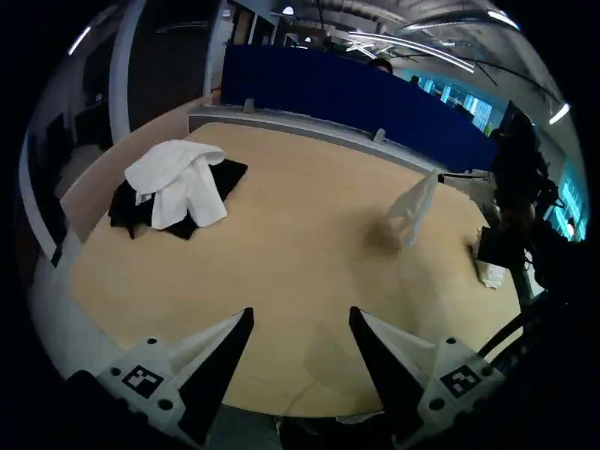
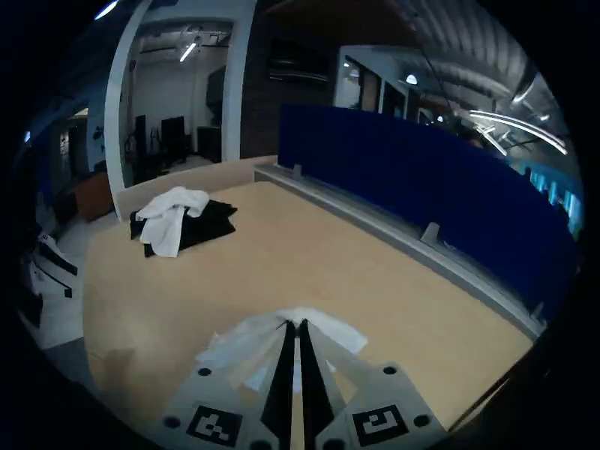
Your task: Fold towel
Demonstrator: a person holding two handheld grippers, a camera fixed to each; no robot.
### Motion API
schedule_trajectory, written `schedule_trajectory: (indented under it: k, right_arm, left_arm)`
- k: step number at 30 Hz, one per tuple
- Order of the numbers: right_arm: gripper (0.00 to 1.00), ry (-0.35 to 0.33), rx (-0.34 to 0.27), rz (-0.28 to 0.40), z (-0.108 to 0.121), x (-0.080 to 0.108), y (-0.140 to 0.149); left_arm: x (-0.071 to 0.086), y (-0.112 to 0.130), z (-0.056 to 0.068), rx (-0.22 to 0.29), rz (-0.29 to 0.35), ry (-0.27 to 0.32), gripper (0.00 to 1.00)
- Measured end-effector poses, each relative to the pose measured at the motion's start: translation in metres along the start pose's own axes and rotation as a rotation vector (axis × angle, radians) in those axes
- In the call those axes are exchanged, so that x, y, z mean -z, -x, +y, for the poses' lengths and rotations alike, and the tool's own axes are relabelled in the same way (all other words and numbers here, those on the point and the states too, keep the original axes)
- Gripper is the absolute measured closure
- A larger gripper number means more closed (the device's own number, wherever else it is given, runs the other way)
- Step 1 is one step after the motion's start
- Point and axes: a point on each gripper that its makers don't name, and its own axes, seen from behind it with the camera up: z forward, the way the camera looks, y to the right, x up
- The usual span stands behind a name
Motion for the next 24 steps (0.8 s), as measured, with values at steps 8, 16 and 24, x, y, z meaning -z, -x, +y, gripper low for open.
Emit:
schedule_trajectory:
  k: [8, 16, 24]
  right_arm:
    - [0.96, 0.035, -0.018, 0.011, 0.017, 0.015, -0.002]
    - [0.96, 0.089, -0.038, 0.020, 0.044, 0.036, -0.002]
    - [0.96, 0.161, -0.045, 0.021, 0.086, 0.069, -0.001]
  left_arm:
    - [-0.005, -0.012, 0.009, -0.017, 0.009, 0.030, 0.06]
    - [-0.010, -0.021, 0.022, -0.045, 0.012, 0.064, 0.06]
    - [-0.019, -0.028, 0.039, -0.071, 0.007, 0.104, 0.06]
